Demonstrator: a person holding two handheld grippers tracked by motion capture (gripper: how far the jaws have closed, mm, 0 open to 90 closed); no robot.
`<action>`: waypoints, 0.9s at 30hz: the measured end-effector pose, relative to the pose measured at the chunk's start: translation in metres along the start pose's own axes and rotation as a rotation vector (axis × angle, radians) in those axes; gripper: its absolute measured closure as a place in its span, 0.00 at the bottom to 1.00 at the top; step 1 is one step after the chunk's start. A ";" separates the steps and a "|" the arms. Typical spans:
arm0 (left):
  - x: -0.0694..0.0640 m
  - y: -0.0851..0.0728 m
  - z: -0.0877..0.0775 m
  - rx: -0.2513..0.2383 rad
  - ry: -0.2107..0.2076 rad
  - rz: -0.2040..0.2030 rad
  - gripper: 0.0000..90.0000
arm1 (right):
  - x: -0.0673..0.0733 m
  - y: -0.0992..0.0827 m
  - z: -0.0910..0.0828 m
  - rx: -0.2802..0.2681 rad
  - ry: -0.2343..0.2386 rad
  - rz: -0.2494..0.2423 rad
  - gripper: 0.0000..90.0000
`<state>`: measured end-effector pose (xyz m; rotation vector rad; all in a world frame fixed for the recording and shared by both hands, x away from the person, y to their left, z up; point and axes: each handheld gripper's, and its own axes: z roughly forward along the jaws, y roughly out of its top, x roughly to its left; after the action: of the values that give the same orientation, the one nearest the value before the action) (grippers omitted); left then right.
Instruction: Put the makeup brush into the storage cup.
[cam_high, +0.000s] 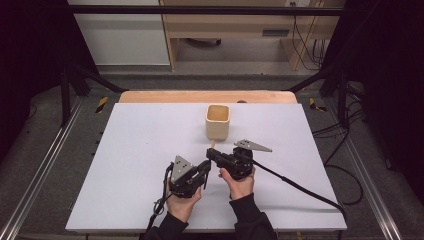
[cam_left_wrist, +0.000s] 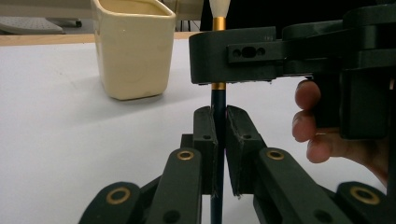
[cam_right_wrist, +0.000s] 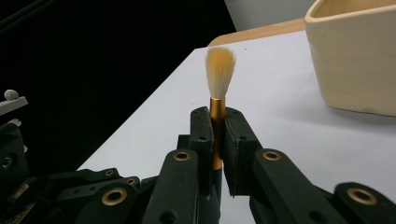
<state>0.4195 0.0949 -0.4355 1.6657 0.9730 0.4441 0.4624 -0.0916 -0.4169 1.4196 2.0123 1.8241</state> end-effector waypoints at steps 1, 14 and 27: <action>0.000 0.000 0.000 0.001 -0.001 -0.002 0.92 | 0.000 0.000 0.000 0.000 0.000 -0.001 0.93; 0.001 0.004 0.001 0.025 -0.015 0.003 0.91 | 0.000 -0.001 0.000 -0.011 -0.007 -0.015 0.93; 0.003 0.019 -0.008 0.056 -0.052 0.081 0.72 | 0.001 0.007 -0.008 -0.063 -0.041 -0.076 0.93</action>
<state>0.4231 0.1013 -0.4160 1.7635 0.8895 0.4281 0.4608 -0.0974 -0.4088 1.3340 1.9432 1.7959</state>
